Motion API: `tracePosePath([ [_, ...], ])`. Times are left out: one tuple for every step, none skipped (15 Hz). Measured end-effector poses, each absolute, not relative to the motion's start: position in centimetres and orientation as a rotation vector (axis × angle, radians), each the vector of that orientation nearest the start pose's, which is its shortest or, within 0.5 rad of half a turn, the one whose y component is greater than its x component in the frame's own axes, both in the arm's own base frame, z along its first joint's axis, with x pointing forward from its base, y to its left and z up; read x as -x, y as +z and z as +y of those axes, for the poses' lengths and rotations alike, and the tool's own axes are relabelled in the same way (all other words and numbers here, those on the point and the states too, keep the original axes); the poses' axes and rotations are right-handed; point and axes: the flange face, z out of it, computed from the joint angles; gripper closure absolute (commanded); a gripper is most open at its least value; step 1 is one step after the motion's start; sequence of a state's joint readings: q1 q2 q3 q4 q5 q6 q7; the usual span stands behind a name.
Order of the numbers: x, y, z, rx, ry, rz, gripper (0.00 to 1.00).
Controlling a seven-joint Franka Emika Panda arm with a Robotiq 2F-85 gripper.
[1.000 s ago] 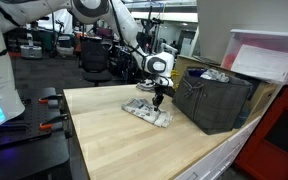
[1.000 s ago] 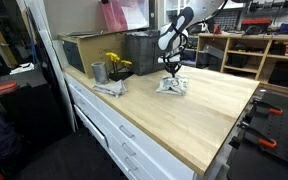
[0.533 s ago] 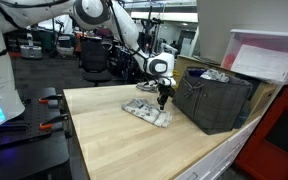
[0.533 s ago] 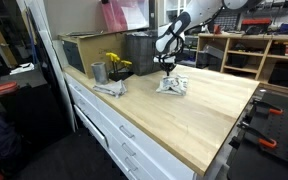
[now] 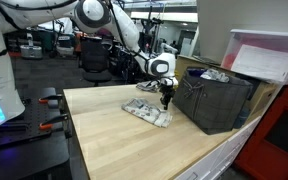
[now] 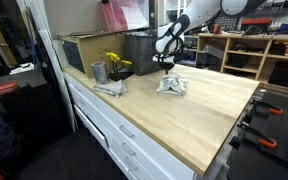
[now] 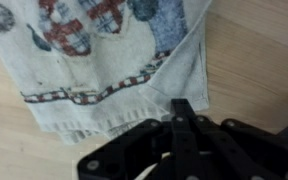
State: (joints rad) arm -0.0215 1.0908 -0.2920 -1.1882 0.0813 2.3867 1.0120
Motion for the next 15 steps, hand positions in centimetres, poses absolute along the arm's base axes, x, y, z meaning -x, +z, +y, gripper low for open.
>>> tracePosePath([
  [-74.9, 14.4, -17.3, 2.671, -0.341, 1.858, 1.0],
  [-74.9, 14.6, -17.6, 2.667, -0.352, 1.875, 1.0],
  [-74.8, 14.7, -17.8, 2.668, -0.358, 1.884, 1.0],
  [-74.8, 14.7, -18.0, 2.672, -0.359, 1.892, 1.0],
  [-74.6, 14.6, -18.0, 2.676, -0.352, 1.901, 1.0],
  [-74.4, 14.4, -18.0, 2.685, -0.337, 1.906, 1.0],
  [-74.2, 14.1, -17.9, 2.698, -0.321, 1.909, 1.0],
  [-74.0, 13.7, -17.8, 2.713, -0.3, 1.911, 1.0],
  [-73.7, 13.3, -17.6, 2.727, -0.279, 1.913, 1.0],
  [-73.5, 13.0, -17.5, 2.744, -0.261, 1.918, 1.0],
  [-73.2, 12.6, -17.3, 2.759, -0.247, 1.931, 1.0],
  [-73.0, 12.3, -17.1, 2.776, -0.232, 1.94, 1.0],
  [-72.8, 12.1, -16.9, 2.792, -0.219, 1.952, 1.0],
  [-72.6, 11.8, -16.7, 2.81, -0.204, 1.953, 1.0],
  [-72.4, 11.6, -16.4, 2.824, -0.189, 1.953, 1.0],
])
